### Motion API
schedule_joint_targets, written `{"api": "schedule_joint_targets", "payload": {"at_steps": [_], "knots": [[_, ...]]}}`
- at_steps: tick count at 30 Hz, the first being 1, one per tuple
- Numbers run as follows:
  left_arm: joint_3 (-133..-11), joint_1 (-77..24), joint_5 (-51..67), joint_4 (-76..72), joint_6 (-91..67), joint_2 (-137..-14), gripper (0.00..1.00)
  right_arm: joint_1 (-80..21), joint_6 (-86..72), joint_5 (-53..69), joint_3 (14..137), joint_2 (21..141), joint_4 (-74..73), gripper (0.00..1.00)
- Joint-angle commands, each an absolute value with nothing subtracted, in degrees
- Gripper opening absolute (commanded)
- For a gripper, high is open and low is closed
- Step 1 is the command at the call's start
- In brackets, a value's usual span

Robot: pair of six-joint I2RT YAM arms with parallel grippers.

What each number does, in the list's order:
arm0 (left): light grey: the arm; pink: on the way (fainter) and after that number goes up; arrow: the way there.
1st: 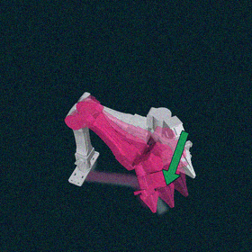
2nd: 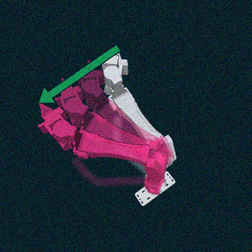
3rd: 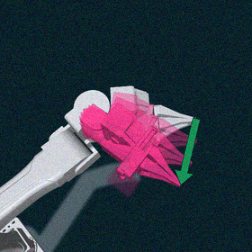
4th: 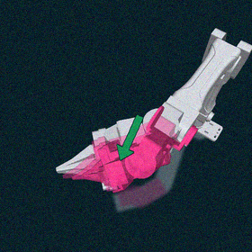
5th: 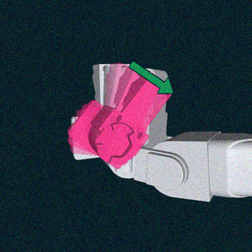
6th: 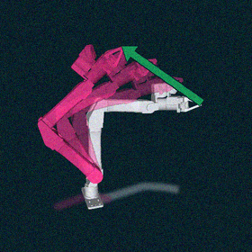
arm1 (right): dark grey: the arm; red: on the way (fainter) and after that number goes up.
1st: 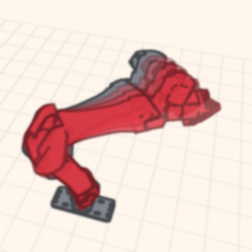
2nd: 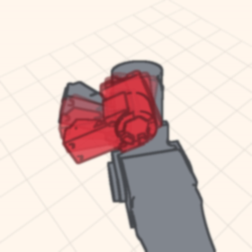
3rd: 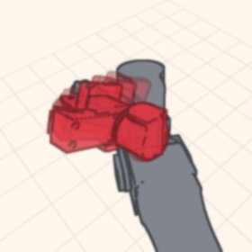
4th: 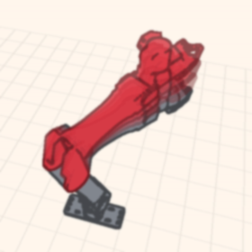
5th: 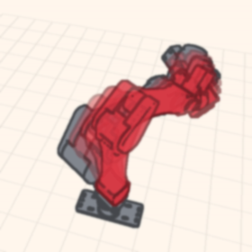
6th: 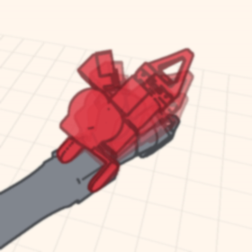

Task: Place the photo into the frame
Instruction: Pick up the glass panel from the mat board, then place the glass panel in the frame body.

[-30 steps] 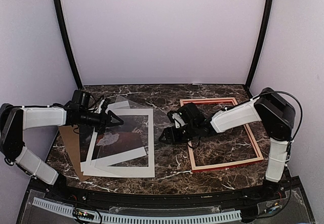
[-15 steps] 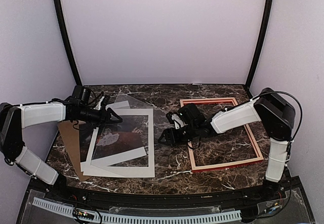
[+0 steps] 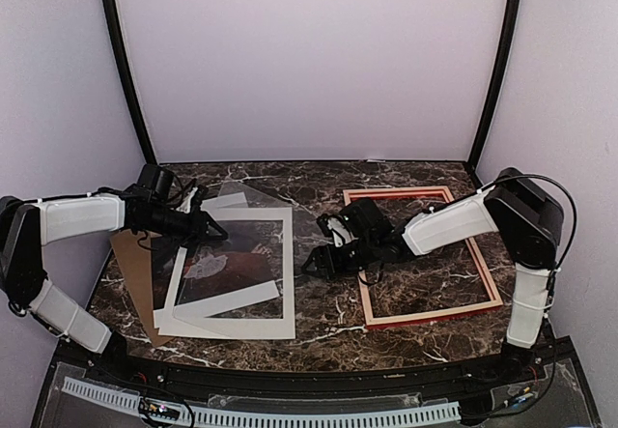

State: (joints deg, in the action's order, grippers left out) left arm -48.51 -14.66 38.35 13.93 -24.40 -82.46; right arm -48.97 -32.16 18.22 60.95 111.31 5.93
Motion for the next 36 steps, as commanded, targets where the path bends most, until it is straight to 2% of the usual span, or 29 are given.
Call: {"api": "schedule_joint_targets", "payload": {"at_steps": [1,7,9,20,36], "knots": [[-49.1,-14.2,39.2,15.5,-23.4,-80.7,0.22,-48.8,-32.3,17.5,58.6,113.4,-2.5,0.74],[-48.8,-13.8,39.3,15.8,-23.6,-80.1,0.03,-48.8,-31.4,16.4,59.7,111.5,-4.9,0.75],[-48.6,-13.8,39.2,15.6,-24.2,-79.4,0.0,-48.7,-31.4,15.6,59.6,109.5,-5.7,0.75],[-45.6,-13.8,41.5,8.9,-30.9,-70.7,0.0,-46.2,-30.7,5.0,53.6,94.3,-14.5,0.8],[-54.6,-13.8,35.2,16.4,-29.6,-63.4,0.0,-46.9,-31.6,6.2,53.8,99.7,-12.5,0.75]]}}
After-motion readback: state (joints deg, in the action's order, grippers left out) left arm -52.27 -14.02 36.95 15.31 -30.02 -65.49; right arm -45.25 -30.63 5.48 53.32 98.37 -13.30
